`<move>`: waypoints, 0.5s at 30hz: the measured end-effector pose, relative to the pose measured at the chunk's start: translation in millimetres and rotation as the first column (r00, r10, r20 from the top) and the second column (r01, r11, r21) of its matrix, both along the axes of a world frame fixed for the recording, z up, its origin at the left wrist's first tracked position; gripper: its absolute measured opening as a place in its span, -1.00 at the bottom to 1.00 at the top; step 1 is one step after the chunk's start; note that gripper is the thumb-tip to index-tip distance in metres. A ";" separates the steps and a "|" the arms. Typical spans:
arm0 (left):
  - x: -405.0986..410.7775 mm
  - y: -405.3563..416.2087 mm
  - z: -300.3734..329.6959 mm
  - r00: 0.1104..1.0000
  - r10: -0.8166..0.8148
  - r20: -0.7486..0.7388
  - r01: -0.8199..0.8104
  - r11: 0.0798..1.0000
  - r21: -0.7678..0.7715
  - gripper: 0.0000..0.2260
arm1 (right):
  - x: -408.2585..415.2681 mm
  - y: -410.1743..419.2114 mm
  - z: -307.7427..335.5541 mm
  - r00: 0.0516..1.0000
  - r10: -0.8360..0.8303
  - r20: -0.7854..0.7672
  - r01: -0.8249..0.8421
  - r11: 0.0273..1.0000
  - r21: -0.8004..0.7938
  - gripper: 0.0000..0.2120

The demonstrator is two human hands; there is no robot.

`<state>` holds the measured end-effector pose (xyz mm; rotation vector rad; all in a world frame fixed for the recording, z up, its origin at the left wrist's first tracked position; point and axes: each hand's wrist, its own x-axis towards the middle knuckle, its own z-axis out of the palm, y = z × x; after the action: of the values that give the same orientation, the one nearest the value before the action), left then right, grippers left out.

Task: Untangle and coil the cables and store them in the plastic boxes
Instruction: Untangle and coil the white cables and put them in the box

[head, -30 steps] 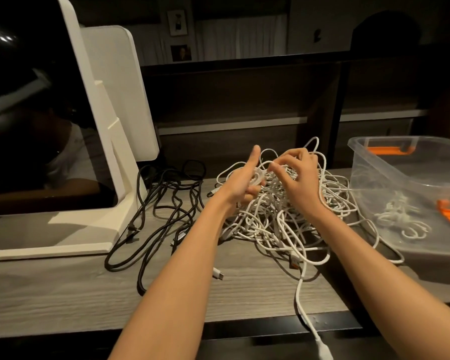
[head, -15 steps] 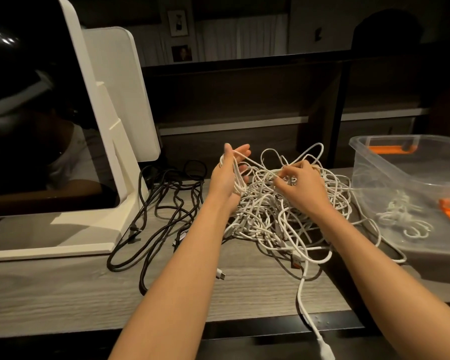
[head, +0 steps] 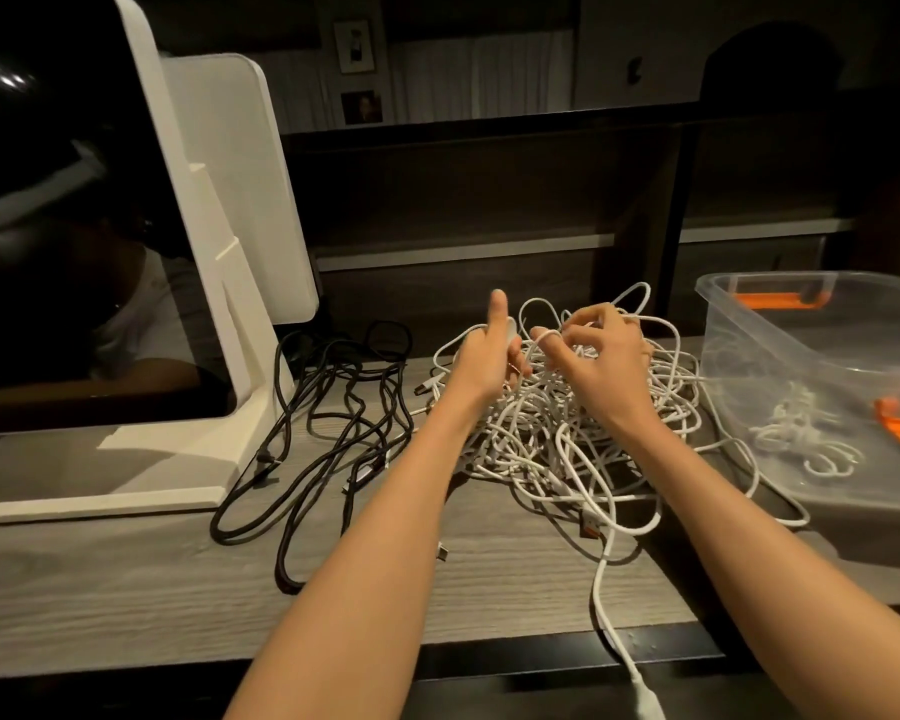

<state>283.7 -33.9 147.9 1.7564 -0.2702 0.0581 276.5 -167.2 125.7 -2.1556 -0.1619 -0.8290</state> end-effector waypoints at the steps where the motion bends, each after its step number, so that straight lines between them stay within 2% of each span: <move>1: 0.8 -1.3 -1.5 0.999 -0.026 0.019 0.025 0.998 0.058 -0.40 | -0.3 1.0 0.9 0.999 0.037 -0.001 -0.037 0.999 0.015 -0.61; 5: 0.6 -0.9 -2.6 0.988 -0.151 -0.025 0.153 0.979 0.134 -0.41 | 2.8 1.5 1.7 0.995 0.099 -0.015 -0.098 0.995 0.034 -0.66; 7: -3.6 1.6 0.6 0.963 -0.261 -0.073 0.269 0.953 0.141 -0.49 | 7.4 -2.3 -0.5 0.996 0.080 -0.043 -0.078 0.996 0.043 -0.69; 10: -5.5 5.4 0.6 0.920 -0.383 -0.085 0.391 0.880 0.270 -0.64 | 14.7 -13.7 -4.0 0.996 0.043 -0.078 -0.033 0.993 0.115 -0.67; 12: -2.3 5.0 -2.8 0.938 -0.346 -0.015 0.334 0.893 0.300 -0.61 | 16.7 -20.9 -5.6 0.996 0.031 -0.081 -0.021 0.992 0.121 -0.70; 15: 1.3 2.3 -5.8 0.977 -0.191 0.089 0.182 0.977 0.108 -0.61 | 16.0 -23.3 -8.4 0.994 0.009 -0.111 -0.007 1.000 0.017 -0.71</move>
<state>285.0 -31.6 142.1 1.8215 -0.5173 -0.0041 292.5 -190.4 117.3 -2.1781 -0.1061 -0.7013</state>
